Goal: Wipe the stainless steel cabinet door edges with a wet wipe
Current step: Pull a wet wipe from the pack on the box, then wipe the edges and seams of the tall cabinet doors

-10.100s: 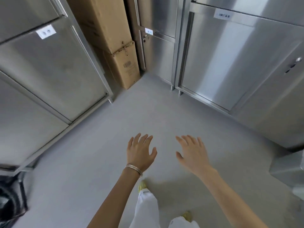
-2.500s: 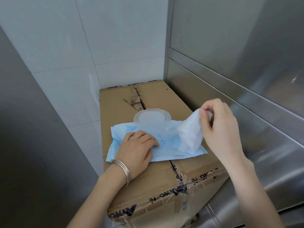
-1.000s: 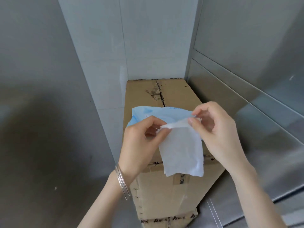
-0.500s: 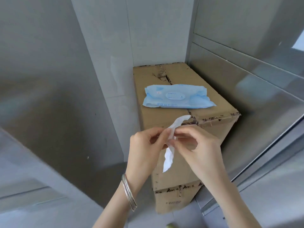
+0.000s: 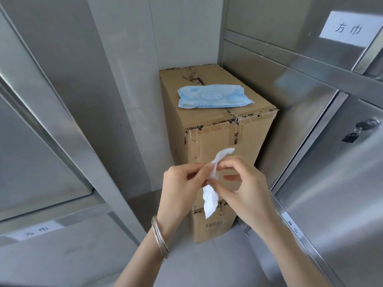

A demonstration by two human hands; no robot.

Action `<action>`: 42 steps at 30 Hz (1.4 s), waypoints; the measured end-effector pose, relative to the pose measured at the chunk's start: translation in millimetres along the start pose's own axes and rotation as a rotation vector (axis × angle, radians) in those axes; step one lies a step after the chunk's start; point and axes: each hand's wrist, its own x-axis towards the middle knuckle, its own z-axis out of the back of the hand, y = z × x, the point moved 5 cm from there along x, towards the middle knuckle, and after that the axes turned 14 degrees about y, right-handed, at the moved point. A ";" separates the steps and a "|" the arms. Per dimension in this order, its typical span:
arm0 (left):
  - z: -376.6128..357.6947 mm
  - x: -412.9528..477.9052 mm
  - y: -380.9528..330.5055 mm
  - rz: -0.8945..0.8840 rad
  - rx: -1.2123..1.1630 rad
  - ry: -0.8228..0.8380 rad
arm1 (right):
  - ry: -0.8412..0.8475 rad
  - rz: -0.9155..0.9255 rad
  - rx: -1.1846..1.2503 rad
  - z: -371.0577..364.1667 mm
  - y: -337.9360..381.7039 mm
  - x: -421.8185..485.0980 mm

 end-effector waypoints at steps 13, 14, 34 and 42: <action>-15.0 -56.2 6.0 0.047 0.168 -0.154 | 0.166 -0.144 0.160 22.7 -12.4 -45.3; -10.8 -60.7 9.8 0.066 0.231 -0.212 | 0.184 -0.166 0.168 27.9 -16.7 -48.9; -75.5 -163.3 40.4 0.233 -0.022 -0.083 | 0.565 -0.160 0.688 13.9 -6.8 -94.3; -37.9 -207.9 20.3 0.127 0.285 -0.479 | 0.373 0.120 0.095 -3.3 20.9 -109.9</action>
